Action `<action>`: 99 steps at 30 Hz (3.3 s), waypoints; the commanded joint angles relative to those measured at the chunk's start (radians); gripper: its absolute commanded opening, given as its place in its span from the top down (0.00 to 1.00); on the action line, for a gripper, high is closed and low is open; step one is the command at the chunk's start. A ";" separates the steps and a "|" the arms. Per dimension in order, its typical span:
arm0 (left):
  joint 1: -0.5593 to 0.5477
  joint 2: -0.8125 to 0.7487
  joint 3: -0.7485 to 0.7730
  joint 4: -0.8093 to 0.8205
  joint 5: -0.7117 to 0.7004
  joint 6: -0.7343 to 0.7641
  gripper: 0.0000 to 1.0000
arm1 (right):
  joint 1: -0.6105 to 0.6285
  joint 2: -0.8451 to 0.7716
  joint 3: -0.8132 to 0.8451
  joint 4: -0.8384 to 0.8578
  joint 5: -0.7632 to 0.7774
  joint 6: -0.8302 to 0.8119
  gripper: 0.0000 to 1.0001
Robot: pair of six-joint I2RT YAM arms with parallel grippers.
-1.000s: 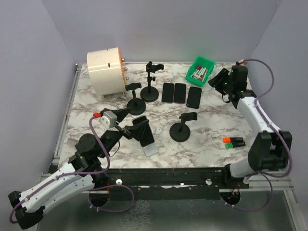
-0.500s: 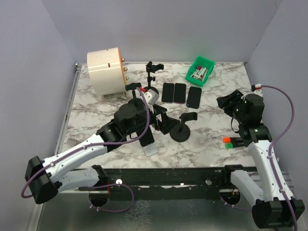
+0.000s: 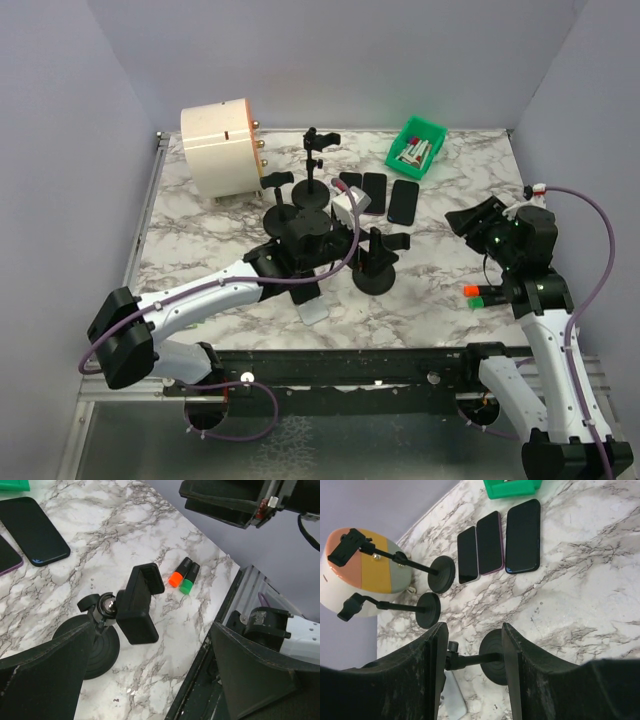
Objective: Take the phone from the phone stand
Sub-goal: Pick up the phone stand at the center of the board, then place the phone stand at the center of the board.
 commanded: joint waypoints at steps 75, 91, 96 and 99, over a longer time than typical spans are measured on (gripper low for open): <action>0.422 -0.445 -0.041 -0.238 -0.729 0.268 1.00 | 0.063 0.039 0.079 0.078 -0.193 0.045 0.53; 0.516 -0.367 -0.211 -0.062 -0.695 0.102 1.00 | 0.090 0.090 0.045 0.184 -0.397 -0.079 0.51; 0.516 -0.382 -0.217 -0.077 -0.655 0.107 0.96 | 0.246 0.196 0.135 0.127 -0.332 -0.239 0.40; 0.516 -0.401 -0.230 -0.083 -0.625 0.098 0.80 | 0.494 0.300 0.205 0.079 -0.107 -0.313 0.36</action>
